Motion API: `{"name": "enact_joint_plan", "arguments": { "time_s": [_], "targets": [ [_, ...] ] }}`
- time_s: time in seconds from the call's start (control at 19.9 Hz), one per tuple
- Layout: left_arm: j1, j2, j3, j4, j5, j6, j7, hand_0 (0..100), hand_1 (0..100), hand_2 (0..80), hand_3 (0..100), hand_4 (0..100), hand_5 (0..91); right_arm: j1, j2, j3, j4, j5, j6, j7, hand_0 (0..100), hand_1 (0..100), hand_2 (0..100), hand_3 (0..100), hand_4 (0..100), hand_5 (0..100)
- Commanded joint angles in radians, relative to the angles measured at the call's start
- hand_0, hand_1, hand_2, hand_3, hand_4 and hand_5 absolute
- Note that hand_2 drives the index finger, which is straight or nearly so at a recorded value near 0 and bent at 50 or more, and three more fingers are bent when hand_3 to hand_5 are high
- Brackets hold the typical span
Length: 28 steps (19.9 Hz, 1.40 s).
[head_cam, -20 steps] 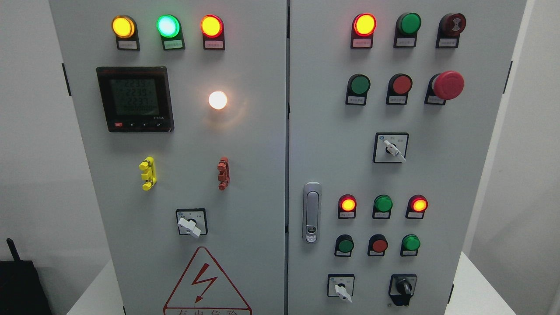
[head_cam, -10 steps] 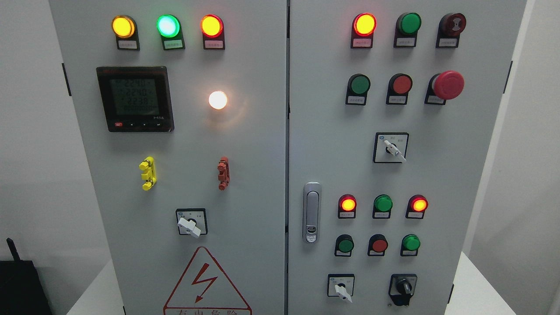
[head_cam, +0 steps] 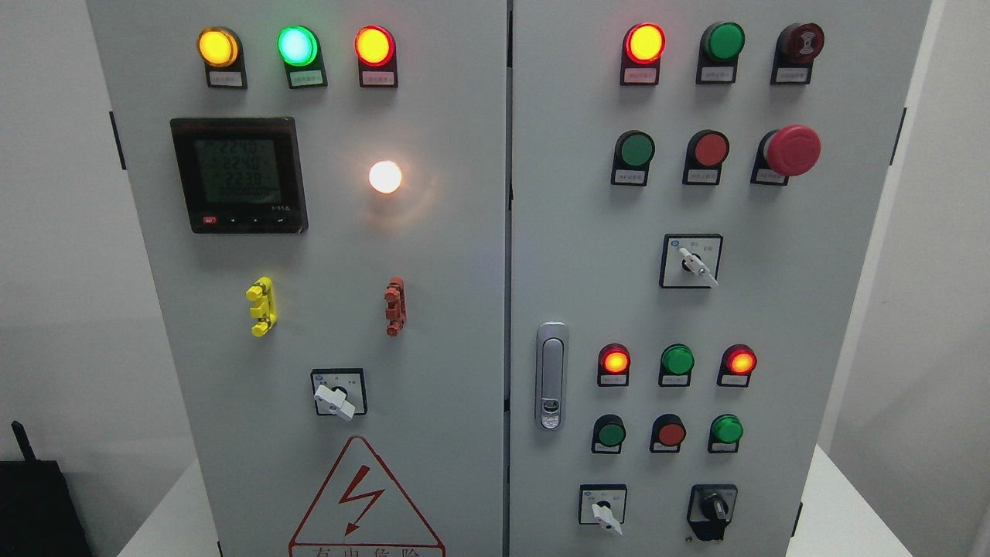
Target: Trip black knob to open circuit
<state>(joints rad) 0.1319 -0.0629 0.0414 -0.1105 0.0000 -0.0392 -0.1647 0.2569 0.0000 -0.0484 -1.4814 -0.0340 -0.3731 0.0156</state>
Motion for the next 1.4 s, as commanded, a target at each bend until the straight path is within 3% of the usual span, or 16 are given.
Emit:
{"name": "enact_joint_plan", "arguments": {
  "time_s": [0.0, 0.25, 0.35, 0.7, 1.35],
  "targets": [
    [0.0, 0.0, 0.0, 0.0, -0.023, 0.001, 0.001, 12, 39, 0.0, 0, 0, 0.0, -0.041, 0.023, 0.004, -0.112, -0.003, 0.029, -0.005, 0, 0, 0, 100, 100, 100],
    [0.0, 0.0, 0.0, 0.0, -0.023, 0.001, 0.001, 12, 39, 0.0, 0, 0, 0.0, -0.076, 0.022, 0.004, -0.138, -0.003, 0.042, -0.003, 0, 0, 0, 100, 100, 100],
    [0.0, 0.0, 0.0, 0.0, -0.023, 0.001, 0.001, 12, 39, 0.0, 0, 0, 0.0, -0.088, 0.02, 0.005, -0.163, -0.003, 0.081, -0.002, 0, 0, 0, 100, 100, 100],
    [0.0, 0.0, 0.0, 0.0, -0.023, -0.001, 0.001, 12, 39, 0.0, 0, 0, 0.0, -0.157, 0.02, 0.005, -0.171, -0.032, 0.123, -0.002, 0, 0, 0, 100, 100, 100],
    [0.0, 0.0, 0.0, 0.0, -0.023, -0.001, 0.001, 12, 39, 0.0, 0, 0, 0.0, -0.188, 0.015, 0.005, -0.246, -0.032, 0.163, -0.002, 0, 0, 0, 100, 100, 100]
  ]
}}
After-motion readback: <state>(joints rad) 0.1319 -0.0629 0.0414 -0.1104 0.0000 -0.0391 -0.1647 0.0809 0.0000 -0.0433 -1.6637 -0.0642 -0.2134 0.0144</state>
